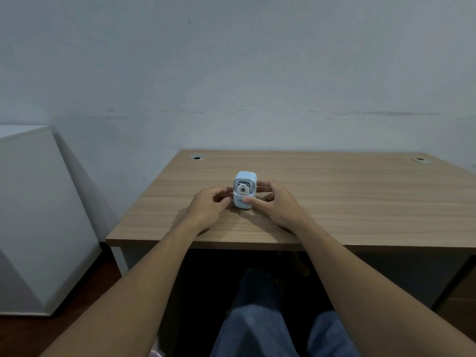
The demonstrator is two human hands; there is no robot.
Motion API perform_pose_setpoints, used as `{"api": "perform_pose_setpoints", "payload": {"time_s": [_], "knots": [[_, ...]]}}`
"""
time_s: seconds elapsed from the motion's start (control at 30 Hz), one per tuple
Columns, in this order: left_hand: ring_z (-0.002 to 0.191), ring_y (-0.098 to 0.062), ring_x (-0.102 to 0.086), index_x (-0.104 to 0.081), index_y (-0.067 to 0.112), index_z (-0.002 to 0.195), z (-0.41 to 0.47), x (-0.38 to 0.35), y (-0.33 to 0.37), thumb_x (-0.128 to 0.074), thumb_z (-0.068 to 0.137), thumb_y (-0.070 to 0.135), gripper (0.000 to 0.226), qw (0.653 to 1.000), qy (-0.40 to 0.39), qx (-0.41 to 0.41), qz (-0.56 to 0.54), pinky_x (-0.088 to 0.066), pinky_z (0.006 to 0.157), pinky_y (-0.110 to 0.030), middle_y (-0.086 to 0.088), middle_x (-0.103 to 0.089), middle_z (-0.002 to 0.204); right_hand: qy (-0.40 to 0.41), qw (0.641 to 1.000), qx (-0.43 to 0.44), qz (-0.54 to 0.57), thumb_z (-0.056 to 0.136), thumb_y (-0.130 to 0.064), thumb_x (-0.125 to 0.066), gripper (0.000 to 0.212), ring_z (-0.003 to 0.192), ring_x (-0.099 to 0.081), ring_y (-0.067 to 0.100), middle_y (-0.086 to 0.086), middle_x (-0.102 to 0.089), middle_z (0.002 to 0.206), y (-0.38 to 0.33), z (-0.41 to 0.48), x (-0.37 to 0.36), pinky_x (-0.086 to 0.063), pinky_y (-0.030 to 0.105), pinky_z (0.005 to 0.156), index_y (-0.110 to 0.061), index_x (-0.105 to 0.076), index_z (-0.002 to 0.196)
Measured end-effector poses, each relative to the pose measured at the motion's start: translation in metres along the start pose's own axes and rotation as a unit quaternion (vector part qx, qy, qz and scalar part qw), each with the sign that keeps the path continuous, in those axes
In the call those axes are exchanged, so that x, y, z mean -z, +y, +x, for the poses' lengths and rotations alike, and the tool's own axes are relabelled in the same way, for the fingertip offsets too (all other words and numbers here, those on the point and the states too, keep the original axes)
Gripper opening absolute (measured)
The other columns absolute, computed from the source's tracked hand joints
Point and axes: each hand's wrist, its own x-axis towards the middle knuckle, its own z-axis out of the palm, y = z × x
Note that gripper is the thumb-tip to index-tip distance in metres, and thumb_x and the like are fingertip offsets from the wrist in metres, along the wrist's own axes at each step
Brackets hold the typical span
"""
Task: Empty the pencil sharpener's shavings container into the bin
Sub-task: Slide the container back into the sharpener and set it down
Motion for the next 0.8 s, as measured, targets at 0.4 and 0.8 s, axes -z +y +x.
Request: {"api": "perform_pose_setpoints", "payload": {"time_s": [0.4, 0.8], "knots": [[0.127, -0.006, -0.069, -0.066, 0.035, 0.152, 0.03, -0.004, -0.002, -0.073, 0.102, 0.029, 0.05, 0.999, -0.017, -0.005, -0.031, -0.05, 0.119, -0.038, 0.012, -0.071, 0.141, 0.009, 0.998, 0.027, 0.056, 0.098, -0.049, -0.079, 0.055, 0.1, -0.077, 0.031, -0.018, -0.073, 0.139, 0.011, 0.045, -0.003, -0.061, 0.033, 0.091, -0.04, -0.065, 0.15], [0.133, -0.005, -0.061, -0.056, 0.027, 0.161, 0.153, -0.035, -0.029, -0.067, 0.103, 0.009, 0.062, 0.999, -0.036, -0.034, 0.017, -0.044, 0.119, -0.027, 0.01, -0.061, 0.152, 0.002, 0.999, 0.042, 0.008, 0.104, -0.047, -0.069, 0.048, 0.07, -0.054, 0.013, -0.023, -0.072, 0.14, 0.068, 0.169, 0.003, -0.05, 0.024, 0.075, -0.044, -0.062, 0.151]]}}
